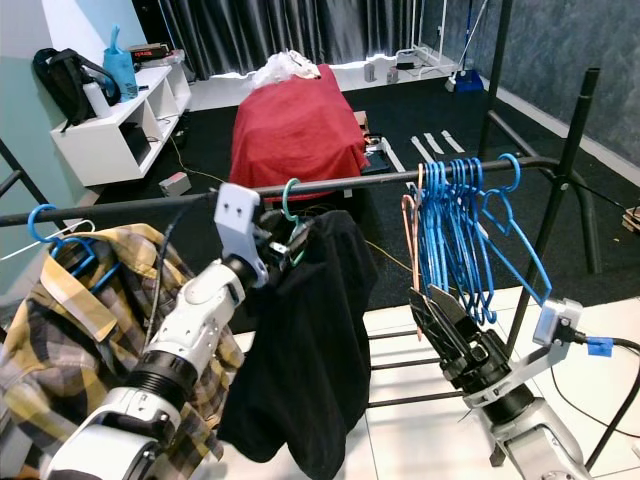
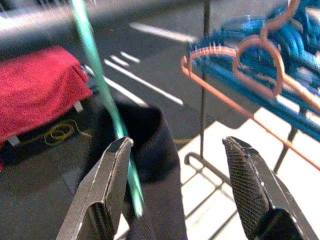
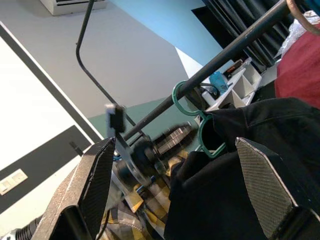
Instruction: Hang hanger
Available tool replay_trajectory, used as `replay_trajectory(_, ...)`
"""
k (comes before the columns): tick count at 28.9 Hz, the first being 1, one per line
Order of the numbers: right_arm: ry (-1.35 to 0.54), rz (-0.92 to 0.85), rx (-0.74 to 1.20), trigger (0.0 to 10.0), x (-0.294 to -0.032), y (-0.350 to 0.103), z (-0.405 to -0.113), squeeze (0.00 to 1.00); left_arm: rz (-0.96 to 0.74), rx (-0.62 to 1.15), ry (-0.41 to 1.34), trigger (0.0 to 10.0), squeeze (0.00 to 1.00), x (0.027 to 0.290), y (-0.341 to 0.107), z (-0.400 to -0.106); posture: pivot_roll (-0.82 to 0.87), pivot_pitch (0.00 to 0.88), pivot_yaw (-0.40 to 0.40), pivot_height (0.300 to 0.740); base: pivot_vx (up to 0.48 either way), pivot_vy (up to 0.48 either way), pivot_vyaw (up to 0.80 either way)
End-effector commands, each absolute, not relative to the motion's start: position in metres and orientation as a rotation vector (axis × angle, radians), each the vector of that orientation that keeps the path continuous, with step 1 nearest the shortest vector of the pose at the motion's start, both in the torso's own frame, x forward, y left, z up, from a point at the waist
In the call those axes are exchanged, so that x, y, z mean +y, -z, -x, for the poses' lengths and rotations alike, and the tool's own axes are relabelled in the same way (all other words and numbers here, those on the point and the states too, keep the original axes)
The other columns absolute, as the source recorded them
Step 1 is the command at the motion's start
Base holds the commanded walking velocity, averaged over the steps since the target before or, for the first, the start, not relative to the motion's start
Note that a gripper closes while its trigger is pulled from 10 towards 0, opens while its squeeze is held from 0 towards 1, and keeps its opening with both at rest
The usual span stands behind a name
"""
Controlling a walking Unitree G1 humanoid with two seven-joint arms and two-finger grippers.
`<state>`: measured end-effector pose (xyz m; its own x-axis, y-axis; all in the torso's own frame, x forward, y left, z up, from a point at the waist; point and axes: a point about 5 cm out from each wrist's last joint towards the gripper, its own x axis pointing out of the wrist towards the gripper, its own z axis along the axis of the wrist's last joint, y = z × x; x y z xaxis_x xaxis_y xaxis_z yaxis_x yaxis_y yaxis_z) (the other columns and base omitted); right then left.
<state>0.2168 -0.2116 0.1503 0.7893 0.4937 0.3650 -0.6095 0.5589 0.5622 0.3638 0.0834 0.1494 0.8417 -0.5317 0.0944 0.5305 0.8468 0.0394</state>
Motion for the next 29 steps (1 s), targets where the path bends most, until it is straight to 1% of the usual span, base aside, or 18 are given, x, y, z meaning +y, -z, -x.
replay_trajectory(1,-0.659,-0.723,-0.179,10.0,-0.210,-0.154,-0.215,0.00,-0.064,-0.040,0.545,10.0,0.00,0.085,-0.137,-0.364,-0.30,0.000,0.088,0.740,0.000,0.000,0.00)
replay_trajectory(2,-0.655,-0.723,-0.180,10.0,-0.211,-0.154,-0.215,0.00,-0.079,-0.011,0.528,10.0,0.00,0.088,-0.133,-0.365,-0.30,0.000,0.088,0.740,0.000,0.000,0.00)
replay_trajectory(5,-0.653,-0.724,-0.180,10.0,-0.211,-0.154,-0.215,0.00,-0.080,0.003,0.516,10.0,0.00,0.090,-0.132,-0.366,-0.30,0.000,0.088,0.740,0.000,0.000,0.00)
replay_trajectory(8,-0.650,-0.725,-0.183,10.0,-0.211,-0.154,-0.214,0.00,-0.088,0.051,0.437,10.0,0.00,0.097,-0.125,-0.369,-0.31,0.000,0.090,0.740,0.000,0.000,0.00)
replay_trajectory(9,-0.650,-0.725,-0.183,10.0,-0.211,-0.154,-0.214,0.00,-0.088,0.051,0.437,10.0,0.00,0.097,-0.125,-0.369,-0.31,0.000,0.090,0.740,0.000,0.000,0.00)
replay_trajectory(10,-0.649,-0.726,-0.184,10.0,-0.211,-0.155,-0.214,0.00,-0.078,0.055,0.395,10.0,0.00,0.101,-0.125,-0.371,-0.31,0.000,0.090,0.740,0.000,0.000,0.00)
replay_trajectory(12,-0.649,-0.726,-0.184,10.0,-0.211,-0.155,-0.214,0.00,-0.078,0.055,0.395,10.0,0.00,0.101,-0.125,-0.371,-0.31,0.000,0.090,0.740,0.000,0.000,0.00)
replay_trajectory(13,-0.648,-0.726,-0.186,10.0,-0.211,-0.156,-0.213,0.00,-0.044,0.038,0.317,10.0,0.00,0.107,-0.130,-0.376,-0.31,0.000,0.087,0.740,0.000,0.000,0.00)
replay_trajectory(16,-0.648,-0.725,-0.185,10.0,-0.211,-0.156,-0.212,0.00,-0.020,0.022,0.290,10.0,0.00,0.109,-0.133,-0.377,-0.31,0.000,0.086,0.740,0.000,0.000,0.00)
replay_trajectory(20,-0.649,-0.725,-0.184,10.0,-0.211,-0.156,-0.212,0.00,-0.013,0.029,0.290,10.0,0.00,0.108,-0.131,-0.377,-0.31,0.000,0.085,0.740,0.000,0.000,0.00)
replay_trajectory(21,-0.649,-0.725,-0.183,10.0,-0.211,-0.157,-0.212,0.00,-0.012,0.052,0.298,10.0,0.00,0.107,-0.127,-0.375,-0.31,0.000,0.084,0.740,0.000,0.000,0.00)
replay_trajectory(22,-0.649,-0.723,-0.181,10.0,-0.211,-0.157,-0.213,0.00,-0.031,0.148,0.357,10.0,0.00,0.099,-0.110,-0.369,-0.31,0.000,0.084,0.740,0.000,0.000,0.00)
replay_trajectory(26,-0.649,-0.723,-0.181,10.0,-0.211,-0.157,-0.212,0.00,-0.044,0.180,0.384,10.0,0.00,0.096,-0.103,-0.366,-0.31,0.000,0.083,0.740,0.000,0.000,0.00)
replay_trajectory(29,-0.646,-0.722,-0.181,10.0,-0.212,-0.158,-0.212,0.00,-0.064,0.250,0.462,10.0,0.00,0.084,-0.088,-0.357,-0.31,0.000,0.083,0.740,0.000,0.000,0.00)
